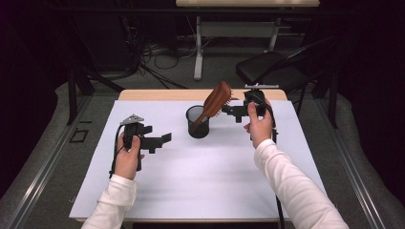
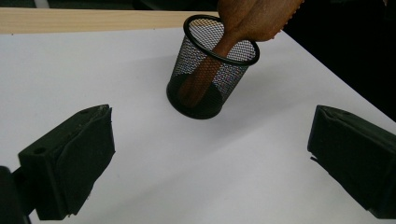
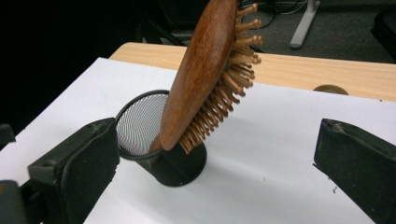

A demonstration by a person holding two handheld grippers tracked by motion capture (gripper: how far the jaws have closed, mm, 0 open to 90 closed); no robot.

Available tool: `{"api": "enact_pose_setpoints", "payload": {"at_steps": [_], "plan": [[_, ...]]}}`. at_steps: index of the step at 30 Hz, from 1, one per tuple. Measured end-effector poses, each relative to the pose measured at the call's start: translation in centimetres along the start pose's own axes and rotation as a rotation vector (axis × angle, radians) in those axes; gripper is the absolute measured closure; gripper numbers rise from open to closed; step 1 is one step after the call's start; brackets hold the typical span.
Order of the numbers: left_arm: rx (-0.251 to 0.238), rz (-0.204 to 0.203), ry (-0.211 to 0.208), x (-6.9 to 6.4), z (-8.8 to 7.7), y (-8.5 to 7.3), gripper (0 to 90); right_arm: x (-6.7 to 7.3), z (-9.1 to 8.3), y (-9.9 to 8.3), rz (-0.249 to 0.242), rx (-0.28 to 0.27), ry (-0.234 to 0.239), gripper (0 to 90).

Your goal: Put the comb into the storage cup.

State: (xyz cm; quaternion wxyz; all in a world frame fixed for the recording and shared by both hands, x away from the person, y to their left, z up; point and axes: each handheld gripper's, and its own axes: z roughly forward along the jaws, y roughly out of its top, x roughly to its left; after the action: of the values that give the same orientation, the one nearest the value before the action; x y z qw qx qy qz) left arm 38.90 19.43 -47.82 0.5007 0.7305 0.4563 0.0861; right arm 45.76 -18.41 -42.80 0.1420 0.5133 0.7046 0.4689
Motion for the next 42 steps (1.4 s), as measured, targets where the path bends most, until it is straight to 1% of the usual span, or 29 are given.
{"api": "enact_pose_setpoints", "payload": {"at_steps": [3, 8, 11, 13, 19, 20, 26, 35, 36, 40, 42], "plan": [[-0.002, 0.001, 0.001, 0.0, -0.1, 0.0, 0.9, -0.1, -0.5, -0.3, -0.001, 0.008, 0.013, 0.2], [-0.002, 0.001, 0.001, 0.0, -0.1, 0.0, 0.9, -0.4, -1.2, -0.9, -0.011, 0.019, 0.009, 0.2], [0.001, 0.005, 0.001, 0.0, -0.1, 0.0, 0.9, -0.5, -1.7, -1.1, -0.03, 0.016, 0.017, 0.5], [0.003, 0.006, 0.0, -0.1, -0.2, 0.0, 0.9, -0.6, -2.1, -1.3, -0.044, 0.016, 0.014, 1.2], [0.009, 0.006, -0.006, -0.2, -0.2, 0.0, 0.9, -1.0, -3.2, -2.0, -0.065, 0.017, 0.021, 1.2], [0.01, 0.011, -0.006, -0.2, -0.2, 0.0, 0.9, -1.0, -3.4, -2.2, -0.063, 0.018, 0.022, 1.2], [0.022, 0.022, -0.012, -0.4, -0.1, -0.1, 0.9, -1.3, -4.2, -3.3, -0.071, 0.014, 0.028, 1.2], [0.031, 0.034, -0.013, -0.8, -0.3, 0.0, 0.9, -1.1, -5.5, -5.1, -0.098, 0.014, 0.046, 1.2], [0.031, 0.04, -0.012, -0.8, -0.3, 0.0, 0.9, -1.0, -5.6, -5.4, -0.097, 0.014, 0.048, 1.2], [0.036, 0.052, -0.01, -1.0, -0.5, -0.3, 0.9, -1.0, -5.9, -6.4, -0.12, 0.019, 0.046, 1.2], [0.042, 0.065, -0.009, -1.0, -0.7, -0.4, 0.9, -1.0, -6.1, -7.0, -0.129, 0.02, 0.044, 1.2]]}}
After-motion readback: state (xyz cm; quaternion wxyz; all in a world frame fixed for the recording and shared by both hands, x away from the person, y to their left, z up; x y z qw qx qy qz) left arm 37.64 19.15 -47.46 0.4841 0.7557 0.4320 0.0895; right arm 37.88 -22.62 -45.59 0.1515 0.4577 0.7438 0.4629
